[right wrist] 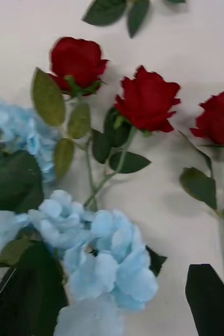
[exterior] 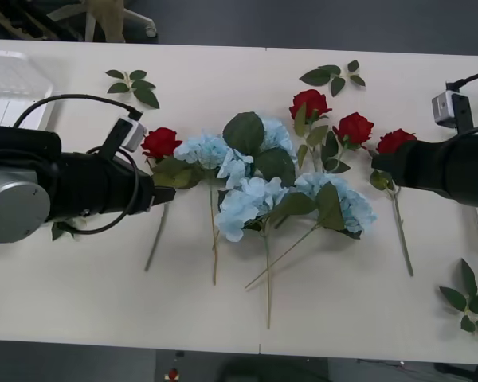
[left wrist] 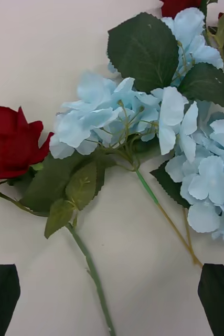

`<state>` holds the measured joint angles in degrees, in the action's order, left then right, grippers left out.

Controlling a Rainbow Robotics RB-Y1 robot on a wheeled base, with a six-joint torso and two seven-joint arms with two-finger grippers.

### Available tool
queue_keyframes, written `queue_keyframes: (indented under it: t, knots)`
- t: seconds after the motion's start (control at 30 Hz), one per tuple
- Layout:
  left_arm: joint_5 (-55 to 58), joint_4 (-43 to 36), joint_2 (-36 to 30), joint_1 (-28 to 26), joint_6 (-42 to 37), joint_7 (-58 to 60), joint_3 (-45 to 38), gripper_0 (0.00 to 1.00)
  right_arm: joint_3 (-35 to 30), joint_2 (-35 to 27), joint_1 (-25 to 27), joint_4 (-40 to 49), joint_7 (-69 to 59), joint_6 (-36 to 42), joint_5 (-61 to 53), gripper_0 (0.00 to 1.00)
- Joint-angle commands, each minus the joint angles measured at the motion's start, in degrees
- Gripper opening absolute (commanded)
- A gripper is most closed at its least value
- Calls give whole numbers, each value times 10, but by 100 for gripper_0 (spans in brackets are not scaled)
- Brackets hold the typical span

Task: Put the red flowers into the right box and the blue flowers into the left box

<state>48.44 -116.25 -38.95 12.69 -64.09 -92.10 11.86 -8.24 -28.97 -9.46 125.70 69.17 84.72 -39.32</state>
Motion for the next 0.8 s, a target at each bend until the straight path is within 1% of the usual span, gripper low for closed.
queue_keyframes:
  t: [0.03, 0.2, 0.3, 0.5, 0.63, 0.8]
  knots:
    - [-29, 21, -10, 37, 2, 54, 38, 100, -1, -7, -37, -49, -26, -12, 35, 80]
    - [-47, 67, -10, 60, 2, 60, 75, 100, -1, -7, -67, -104, -27, -13, 77, 80]
    - [-49, 95, -10, 72, 2, 61, 91, 100, -1, -7, -75, -127, -26, -14, 102, 80]
    - [-54, 148, -8, 97, 2, 59, 119, 100, 27, -16, -75, -153, -27, -18, 154, 80]
    - [-57, 176, -7, 125, 2, 60, 154, 100, 43, -20, -75, -172, -26, -35, 166, 80]
    - [-64, 203, -5, 147, 2, 59, 174, 100, 49, -20, -75, -197, -20, -58, 166, 81]
